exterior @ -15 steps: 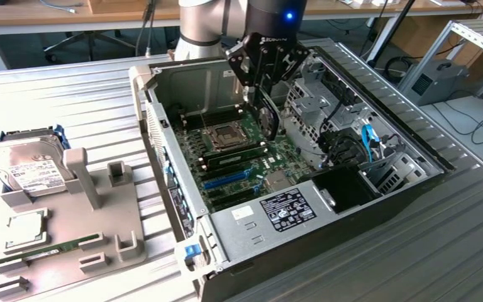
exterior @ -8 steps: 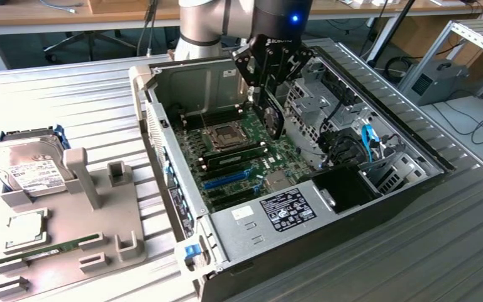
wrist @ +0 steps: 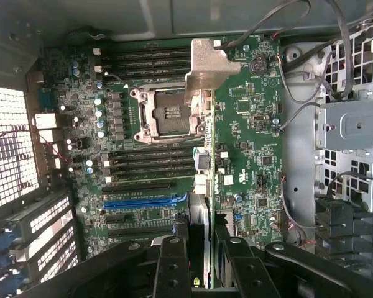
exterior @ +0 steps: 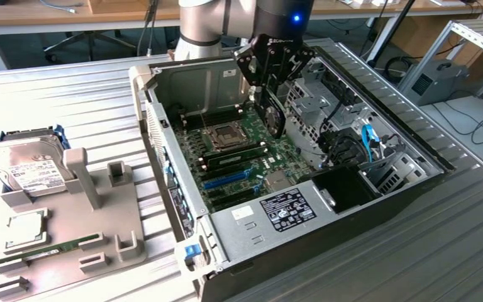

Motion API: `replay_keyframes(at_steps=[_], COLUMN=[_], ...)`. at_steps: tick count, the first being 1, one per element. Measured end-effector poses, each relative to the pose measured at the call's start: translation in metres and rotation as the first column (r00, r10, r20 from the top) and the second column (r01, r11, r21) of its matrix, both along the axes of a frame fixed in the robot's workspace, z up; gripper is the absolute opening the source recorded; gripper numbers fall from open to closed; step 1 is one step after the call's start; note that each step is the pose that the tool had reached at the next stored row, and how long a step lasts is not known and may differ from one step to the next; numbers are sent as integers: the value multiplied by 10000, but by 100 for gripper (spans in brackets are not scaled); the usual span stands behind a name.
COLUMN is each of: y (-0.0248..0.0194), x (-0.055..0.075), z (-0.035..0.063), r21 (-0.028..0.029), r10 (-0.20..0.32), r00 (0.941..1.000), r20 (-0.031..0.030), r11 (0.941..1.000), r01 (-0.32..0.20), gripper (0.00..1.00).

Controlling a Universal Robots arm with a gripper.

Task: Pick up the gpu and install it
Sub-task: 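Pick up the gpu and move the gpu toward the slot, then insert the gpu into the slot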

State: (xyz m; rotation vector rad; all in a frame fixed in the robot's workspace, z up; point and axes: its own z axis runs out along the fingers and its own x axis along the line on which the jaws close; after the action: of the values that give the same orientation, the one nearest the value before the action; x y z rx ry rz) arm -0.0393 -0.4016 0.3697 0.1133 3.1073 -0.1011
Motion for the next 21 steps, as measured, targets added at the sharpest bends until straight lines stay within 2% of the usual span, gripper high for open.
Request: replay_keyframes(at_steps=[9,21], y=[0,1], x=[0,0], z=[0,0], r21=[1,0], r10=[51,1053], r00=[10000,9944], r20=[0,0], r11=[10000,9944], r01=[-51,-1053], gripper=[26,26])
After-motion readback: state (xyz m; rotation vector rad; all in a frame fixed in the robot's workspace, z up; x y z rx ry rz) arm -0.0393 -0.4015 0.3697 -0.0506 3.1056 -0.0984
